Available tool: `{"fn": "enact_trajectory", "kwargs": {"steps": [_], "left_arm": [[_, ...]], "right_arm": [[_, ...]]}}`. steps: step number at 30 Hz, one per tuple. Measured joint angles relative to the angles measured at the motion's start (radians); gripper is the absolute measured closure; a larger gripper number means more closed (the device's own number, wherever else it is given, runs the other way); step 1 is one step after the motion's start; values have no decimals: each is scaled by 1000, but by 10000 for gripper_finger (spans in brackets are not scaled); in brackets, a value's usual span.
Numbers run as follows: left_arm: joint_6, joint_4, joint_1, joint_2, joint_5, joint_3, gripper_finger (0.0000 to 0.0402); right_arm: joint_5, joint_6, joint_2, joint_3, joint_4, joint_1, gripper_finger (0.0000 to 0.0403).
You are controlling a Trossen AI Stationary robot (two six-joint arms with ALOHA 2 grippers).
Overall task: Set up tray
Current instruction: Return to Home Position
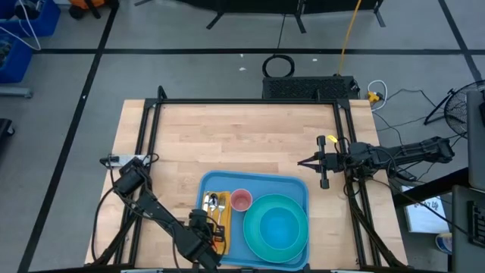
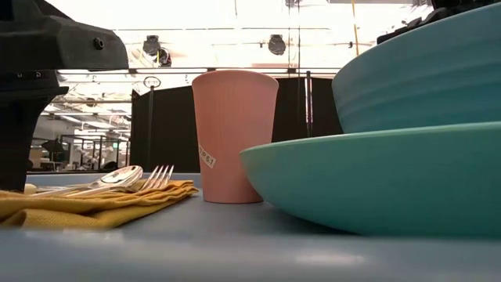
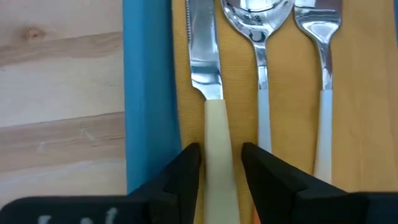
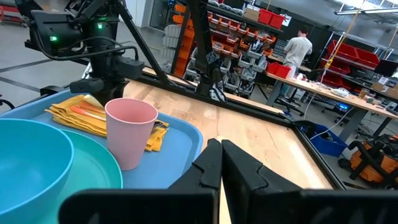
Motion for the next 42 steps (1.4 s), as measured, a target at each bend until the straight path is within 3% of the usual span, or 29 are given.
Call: {"fn": "enact_trajectory", "kwargs": {"steps": [11, 16, 22, 25, 30, 35, 40, 42], "left_arm": [[181, -360, 24, 1, -17, 205, 257], [655, -402, 52, 1, -134, 269, 275], [1087, -354, 147, -111, -346, 219, 353], [1226, -270, 218, -228, -422, 131, 393], [1547, 66, 316, -517, -472, -147, 394], [1803, 559, 428, -828, -329, -546, 397], [1785, 859, 552, -1018, -116, -890, 399], [1753, 944, 580, -1047, -84, -988, 399]], "right_arm": [[0, 4, 0, 0, 0, 0, 403], [0, 2, 0, 0, 0, 0, 403], [-4, 14, 0, 0, 8, 0, 403], [-4, 34, 0, 0, 12, 0, 403], [-4, 69, 0, 0, 12, 0, 403], [-2, 84, 0, 0, -51, 0, 403], [-3, 171, 1, 0, -121, 0, 403], [-3, 245, 4, 0, -168, 0, 403]]}}
